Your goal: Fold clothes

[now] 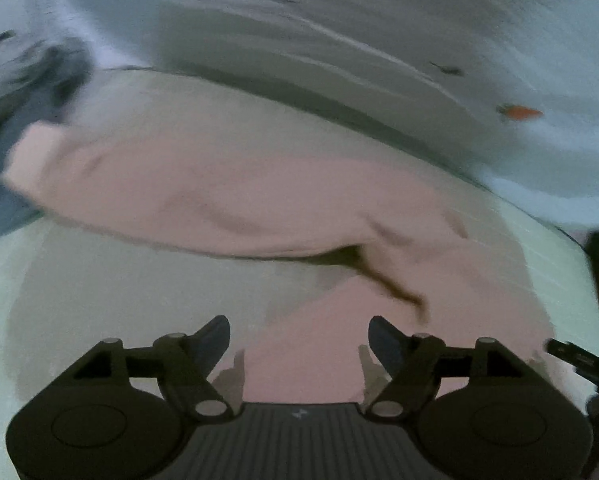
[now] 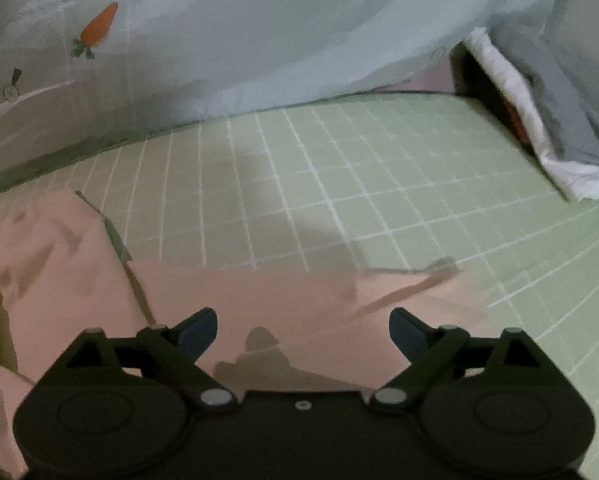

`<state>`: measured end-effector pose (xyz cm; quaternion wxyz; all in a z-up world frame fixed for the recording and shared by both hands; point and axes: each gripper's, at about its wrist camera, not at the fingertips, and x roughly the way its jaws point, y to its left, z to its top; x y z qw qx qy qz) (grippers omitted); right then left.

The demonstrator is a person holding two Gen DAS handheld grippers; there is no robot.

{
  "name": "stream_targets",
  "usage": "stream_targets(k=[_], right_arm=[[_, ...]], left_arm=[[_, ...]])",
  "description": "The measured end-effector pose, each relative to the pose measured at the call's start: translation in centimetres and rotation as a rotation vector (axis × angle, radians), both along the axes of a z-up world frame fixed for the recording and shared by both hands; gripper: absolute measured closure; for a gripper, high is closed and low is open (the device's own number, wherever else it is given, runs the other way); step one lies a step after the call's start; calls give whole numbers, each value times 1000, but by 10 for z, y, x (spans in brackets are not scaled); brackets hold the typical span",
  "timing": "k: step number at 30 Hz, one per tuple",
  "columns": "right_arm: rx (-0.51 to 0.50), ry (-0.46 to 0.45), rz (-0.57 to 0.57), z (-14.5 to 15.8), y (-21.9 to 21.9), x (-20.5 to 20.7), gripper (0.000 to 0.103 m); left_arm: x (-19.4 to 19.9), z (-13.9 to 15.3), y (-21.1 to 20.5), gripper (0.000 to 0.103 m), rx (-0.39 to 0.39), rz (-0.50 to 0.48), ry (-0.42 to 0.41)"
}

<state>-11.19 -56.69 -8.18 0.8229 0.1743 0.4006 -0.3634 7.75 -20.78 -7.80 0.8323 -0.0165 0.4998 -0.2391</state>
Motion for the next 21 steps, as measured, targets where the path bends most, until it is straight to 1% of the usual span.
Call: stream_targets(k=[2,5,7,8,10,11,12,16,17,19,21], right_arm=[[-7,28,4,-6,2,1,9],[-3,76,-5,-17,1,0,8],[7,91,-13,-22,0,-1,8],[14,93,-19,-24,-1,-2,7],[22,81,-34,-26,-2,-5,5],[26,78,-39,-26,-2,-5,4],[28,75,-41,-27,-2,-6,4],[13,73,-41,-28,-2,-9,1],[8,72,-41,-29,-1,-10,1],[-3,70,-42,-30,1,-11,1],[-15,76,-37,-30,3,-10,1]], left_arm=[[6,-4,-21,21,-28,-53,21],[12,-11,-52,21,-63,-110,54],[17,-17,-68,21,-66,-134,63],[18,-21,-75,24,-55,-138,66],[19,-29,-80,56,-23,-129,84],[21,-33,-80,90,-7,-124,97],[21,-35,-78,99,1,-112,104],[20,-28,-41,100,-34,-7,74],[18,-24,-26,100,-17,27,50],[15,-21,5,100,-2,102,37],[11,-26,41,99,12,195,61]])
